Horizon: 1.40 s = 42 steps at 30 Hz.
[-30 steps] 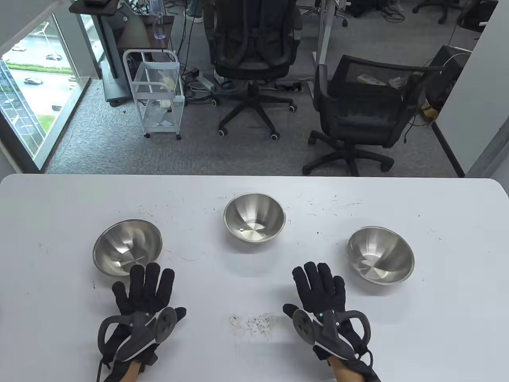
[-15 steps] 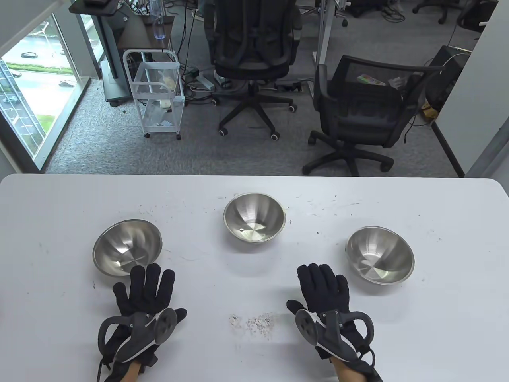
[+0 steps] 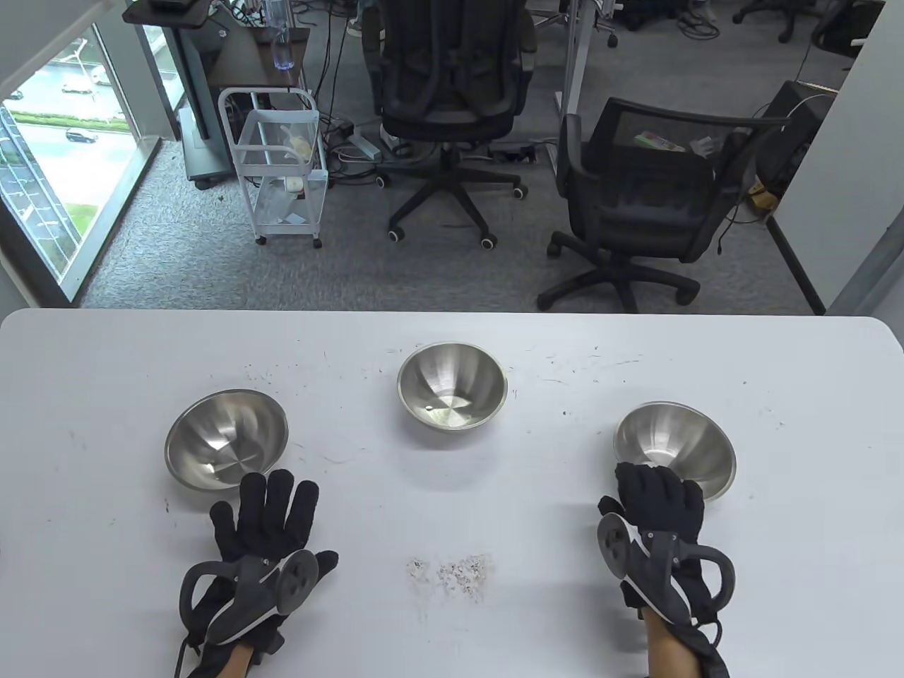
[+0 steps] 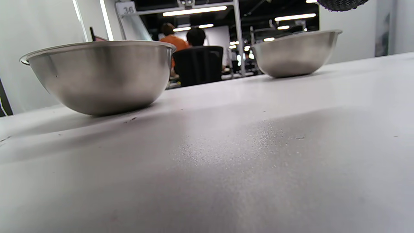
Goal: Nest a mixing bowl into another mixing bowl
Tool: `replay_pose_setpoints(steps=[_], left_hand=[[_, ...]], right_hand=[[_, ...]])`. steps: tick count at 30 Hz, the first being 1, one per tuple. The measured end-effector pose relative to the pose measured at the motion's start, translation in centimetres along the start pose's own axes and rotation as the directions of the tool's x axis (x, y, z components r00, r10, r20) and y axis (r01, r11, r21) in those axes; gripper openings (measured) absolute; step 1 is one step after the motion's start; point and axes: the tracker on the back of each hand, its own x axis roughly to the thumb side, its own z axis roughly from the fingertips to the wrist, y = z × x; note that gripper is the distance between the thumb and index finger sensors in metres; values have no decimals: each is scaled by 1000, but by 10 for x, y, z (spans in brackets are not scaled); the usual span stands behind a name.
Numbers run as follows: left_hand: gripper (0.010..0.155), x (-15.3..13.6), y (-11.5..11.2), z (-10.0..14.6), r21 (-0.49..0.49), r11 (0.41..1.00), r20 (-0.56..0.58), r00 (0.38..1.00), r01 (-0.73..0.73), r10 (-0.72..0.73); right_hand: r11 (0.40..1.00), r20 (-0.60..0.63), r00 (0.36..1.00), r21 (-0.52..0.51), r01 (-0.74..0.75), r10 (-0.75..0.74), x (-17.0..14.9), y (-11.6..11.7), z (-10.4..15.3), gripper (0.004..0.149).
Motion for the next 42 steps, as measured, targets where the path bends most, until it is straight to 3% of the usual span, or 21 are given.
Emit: replay_pose_setpoints(steps=[11,15,27,42], left_hand=[[99,1,-1,0,6,1000,10,1000,-11,11],[99,1,-1,0,6,1000,9,1000,-16,16],[97,1,-1,1,0,1000,6,1000,-15,15],[97,0,0,1,3,1000,2,1000,-20,20]], right_hand=[[995,-67,997,90,-30,36,-17,22,-15,46],[995,-60,997,87,-40,46,-16,26,-17,35],[993,-41,996,94,-74,78,-9,29,-20,37],[996,-41,995,-1,-90,89,-7,38,-21,38]])
